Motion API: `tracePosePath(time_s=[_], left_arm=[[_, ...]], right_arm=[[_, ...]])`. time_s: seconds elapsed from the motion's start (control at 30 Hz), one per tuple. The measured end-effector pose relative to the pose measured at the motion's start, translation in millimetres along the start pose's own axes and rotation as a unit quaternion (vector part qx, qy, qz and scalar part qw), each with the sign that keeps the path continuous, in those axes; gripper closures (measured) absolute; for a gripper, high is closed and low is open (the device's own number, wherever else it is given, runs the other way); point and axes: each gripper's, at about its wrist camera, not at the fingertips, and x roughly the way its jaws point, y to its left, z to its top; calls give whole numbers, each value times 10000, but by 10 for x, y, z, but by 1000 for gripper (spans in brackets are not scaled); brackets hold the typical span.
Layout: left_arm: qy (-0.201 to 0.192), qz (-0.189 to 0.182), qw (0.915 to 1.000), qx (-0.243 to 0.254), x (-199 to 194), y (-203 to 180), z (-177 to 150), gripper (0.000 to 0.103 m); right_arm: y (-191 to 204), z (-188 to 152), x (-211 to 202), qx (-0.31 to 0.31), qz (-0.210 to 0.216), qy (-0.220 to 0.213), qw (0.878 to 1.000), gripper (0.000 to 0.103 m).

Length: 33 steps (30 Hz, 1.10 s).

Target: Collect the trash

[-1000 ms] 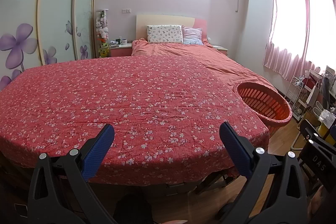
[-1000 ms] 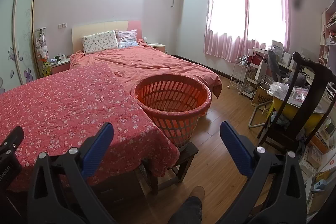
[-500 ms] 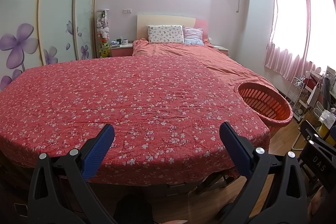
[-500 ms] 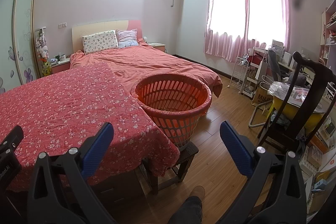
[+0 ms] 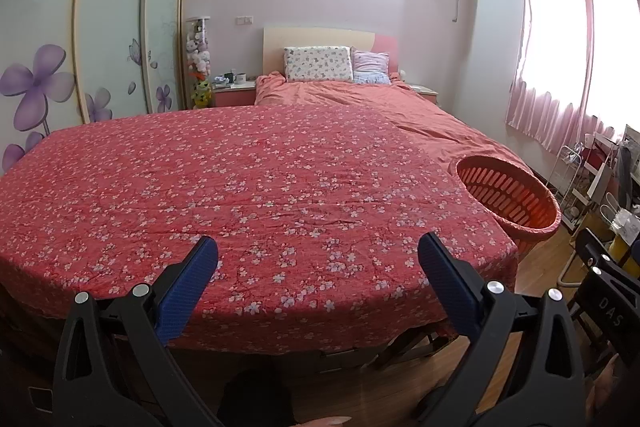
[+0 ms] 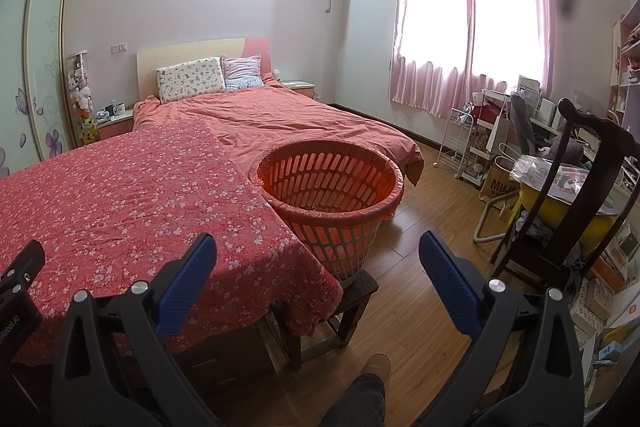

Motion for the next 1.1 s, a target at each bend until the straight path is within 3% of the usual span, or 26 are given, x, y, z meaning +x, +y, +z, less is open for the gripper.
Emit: tracePosePath(time_s=[1.1], left_arm=[[18,77,9999,67,23,-32,-19,4]], right_arm=[[5,-1,-4,-8,0,15,10000,4]])
